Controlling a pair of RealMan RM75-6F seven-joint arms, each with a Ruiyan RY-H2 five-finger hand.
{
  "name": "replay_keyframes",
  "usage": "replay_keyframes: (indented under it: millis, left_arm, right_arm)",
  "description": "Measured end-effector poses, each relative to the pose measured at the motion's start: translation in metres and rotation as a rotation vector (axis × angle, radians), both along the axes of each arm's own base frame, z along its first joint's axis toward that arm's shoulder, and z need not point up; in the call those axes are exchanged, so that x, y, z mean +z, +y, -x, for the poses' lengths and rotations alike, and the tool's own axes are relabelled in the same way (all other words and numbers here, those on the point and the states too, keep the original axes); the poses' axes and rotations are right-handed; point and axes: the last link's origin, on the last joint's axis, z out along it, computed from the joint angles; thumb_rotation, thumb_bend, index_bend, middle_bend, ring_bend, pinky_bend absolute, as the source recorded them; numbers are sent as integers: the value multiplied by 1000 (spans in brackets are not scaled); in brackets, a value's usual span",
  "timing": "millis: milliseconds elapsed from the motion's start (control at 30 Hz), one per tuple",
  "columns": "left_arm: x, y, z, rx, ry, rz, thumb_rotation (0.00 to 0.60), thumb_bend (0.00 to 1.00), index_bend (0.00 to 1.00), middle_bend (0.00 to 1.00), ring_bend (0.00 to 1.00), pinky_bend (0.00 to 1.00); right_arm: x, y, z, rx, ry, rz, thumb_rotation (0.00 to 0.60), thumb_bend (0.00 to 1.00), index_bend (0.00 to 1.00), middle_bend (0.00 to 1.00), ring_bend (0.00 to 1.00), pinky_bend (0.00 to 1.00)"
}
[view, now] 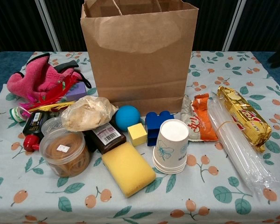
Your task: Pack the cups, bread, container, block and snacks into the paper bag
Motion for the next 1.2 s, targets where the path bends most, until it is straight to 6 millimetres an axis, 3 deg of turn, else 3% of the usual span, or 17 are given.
replay_keyframes:
  millis: [133,467,833,1200]
  left_arm:
    - [0,-2,1,8,-7,4,600,194,136,175,135,246]
    - [3,2,7,27,-10,-4,600,194,136,175,134,246]
    - [6,4,14,52,-13,-16,600,194,136,175,135,245]
    - [8,4,18,60,-17,-24,600,193,136,175,134,245]
  right_arm:
    - [-22,-14,-30,69,95,-101,600,98,251,282,192,225]
    - [-68,-37,-75,116,135,-230,600,104,262,282,192,227]
    - [-106,-46,-85,109,184,-296,600,118,284,287,192,239]
    - [-122,-44,-90,115,218,-284,600,216,571,492,383,450]
